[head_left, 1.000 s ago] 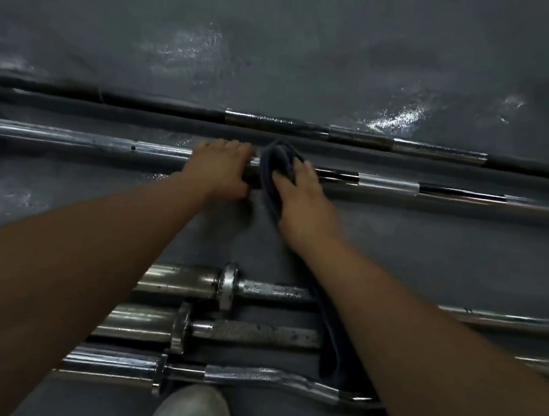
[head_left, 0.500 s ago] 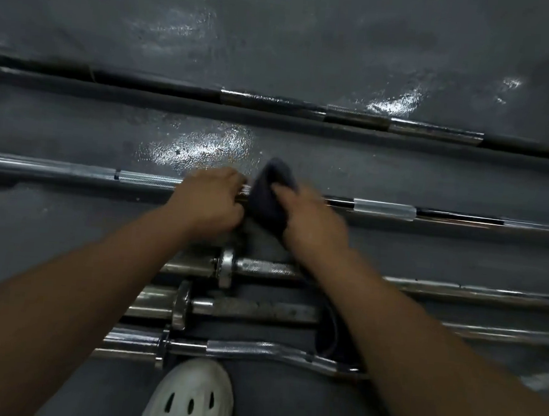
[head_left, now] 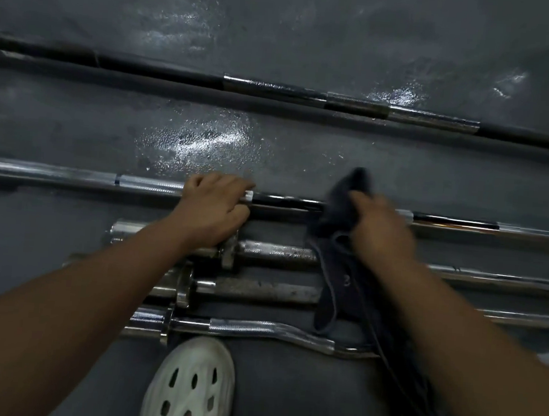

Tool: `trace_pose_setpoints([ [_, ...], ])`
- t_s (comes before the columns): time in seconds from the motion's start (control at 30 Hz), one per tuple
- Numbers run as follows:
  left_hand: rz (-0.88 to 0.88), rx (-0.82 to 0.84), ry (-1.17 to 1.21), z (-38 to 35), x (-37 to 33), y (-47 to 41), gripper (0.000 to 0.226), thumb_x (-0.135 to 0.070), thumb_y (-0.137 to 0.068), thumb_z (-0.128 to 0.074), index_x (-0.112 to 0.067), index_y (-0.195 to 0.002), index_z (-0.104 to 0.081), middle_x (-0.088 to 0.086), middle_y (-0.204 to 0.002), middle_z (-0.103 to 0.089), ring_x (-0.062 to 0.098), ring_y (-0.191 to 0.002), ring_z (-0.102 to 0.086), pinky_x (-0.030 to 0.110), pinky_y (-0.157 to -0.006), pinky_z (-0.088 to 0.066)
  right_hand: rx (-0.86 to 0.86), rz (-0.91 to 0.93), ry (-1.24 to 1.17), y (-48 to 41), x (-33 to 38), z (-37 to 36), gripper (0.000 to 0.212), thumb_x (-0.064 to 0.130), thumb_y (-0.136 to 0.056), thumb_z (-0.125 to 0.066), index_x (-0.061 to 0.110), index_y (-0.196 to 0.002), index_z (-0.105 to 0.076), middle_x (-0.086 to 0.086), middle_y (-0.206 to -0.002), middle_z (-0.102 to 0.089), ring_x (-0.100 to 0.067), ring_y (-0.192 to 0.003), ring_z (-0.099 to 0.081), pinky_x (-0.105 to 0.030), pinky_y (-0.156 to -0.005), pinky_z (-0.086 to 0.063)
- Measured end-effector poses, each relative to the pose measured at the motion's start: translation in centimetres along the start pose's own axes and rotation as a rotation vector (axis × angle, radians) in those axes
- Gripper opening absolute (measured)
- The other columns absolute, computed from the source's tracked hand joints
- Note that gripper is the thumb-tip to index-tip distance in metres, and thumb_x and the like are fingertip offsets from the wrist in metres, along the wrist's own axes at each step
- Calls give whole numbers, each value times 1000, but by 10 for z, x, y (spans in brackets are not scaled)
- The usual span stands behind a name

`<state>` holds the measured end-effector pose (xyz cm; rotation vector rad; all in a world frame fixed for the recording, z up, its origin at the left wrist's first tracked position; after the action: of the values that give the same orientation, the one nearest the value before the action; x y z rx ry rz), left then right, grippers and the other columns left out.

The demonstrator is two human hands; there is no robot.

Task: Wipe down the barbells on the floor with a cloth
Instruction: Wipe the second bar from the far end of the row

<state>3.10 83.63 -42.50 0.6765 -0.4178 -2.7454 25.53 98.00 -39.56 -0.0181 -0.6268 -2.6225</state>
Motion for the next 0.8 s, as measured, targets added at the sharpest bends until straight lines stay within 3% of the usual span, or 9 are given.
trace_pose_setpoints([
  [0.1, 21, -1, -83, 9, 3, -25, 73, -54, -75, -22, -27, -138, -45, 1, -139, -49, 22, -132, -36, 45, -109, -20, -36, -158, -12, -4, -26, 15, 51, 12, -88, -57, 24, -137, -48, -19, -129, -50, -39, -119, -50, -45, -93, -46],
  [0.2, 86, 67, -133, 26, 8, -52, 79, -53, -70, -31, -23, -142, -41, 7, -145, -44, 27, -136, -34, 47, -112, -21, 9, 103, -96, -15, 51, -1, 51, 13, -91, -54, 27, -139, -46, -15, -140, -41, -36, -131, -41, -42, -102, -41],
  [0.3, 50, -5, -208, 26, 3, -43, 90, -47, -67, -43, -17, -151, -30, 11, -150, -38, 30, -139, -32, 46, -116, -18, 17, 305, -109, -28, 80, 0, 60, 15, -90, -54, 32, -145, -41, -4, -153, -30, -29, -142, -29, -45, -110, -38],
  [0.43, 9, -31, -257, 24, 12, -51, 88, -39, -74, -63, -25, -152, -25, 6, -150, -38, 28, -138, -32, 45, -116, -15, -72, -56, -47, -50, -7, 24, 65, 11, -88, -54, 32, -147, -35, -12, -146, -34, -35, -134, -39, -48, -101, -42],
  [0.5, 26, -6, -257, 33, 17, -70, 80, -39, -74, -62, -26, -146, -31, 6, -143, -43, 29, -133, -37, 45, -111, -21, -82, -100, -73, -55, 8, 21, 64, 9, -87, -55, 27, -145, -38, -16, -147, -31, -37, -137, -35, -47, -104, -40],
  [0.67, 84, 61, -232, 54, 24, -110, 49, -37, -77, -66, -27, -121, -49, 10, -131, -57, 33, -118, -54, 40, -94, -42, -74, 312, -179, -62, 122, 5, 63, 15, -89, -55, 28, -148, -37, -7, -161, -16, -30, -150, -9, -45, -118, -29],
  [0.73, 86, 23, -214, 59, 24, -111, 52, -35, -74, -66, -23, -122, -51, 13, -126, -58, 35, -115, -54, 41, -93, -42, -98, 322, -139, -74, 105, 10, 59, 15, -90, -53, 31, -145, -40, -5, -156, -25, -28, -146, -22, -44, -111, -37],
  [0.8, 77, 3, -194, 53, 21, -101, 61, -35, -72, -62, -19, -130, -49, 15, -131, -56, 36, -120, -51, 43, -100, -39, -134, 179, -113, -86, 53, 18, 56, 13, -90, -50, 33, -142, -42, -10, -142, -38, -34, -132, -40, -45, -101, -44],
])
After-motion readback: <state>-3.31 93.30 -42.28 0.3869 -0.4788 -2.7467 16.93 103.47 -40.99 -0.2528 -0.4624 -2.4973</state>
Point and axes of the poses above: each hand's wrist, its own y-axis away from the middle knuckle, its own z-axis out of the back of the hand, x = y × z, the point moved 8 cm from there along -y, towards the middle knuckle
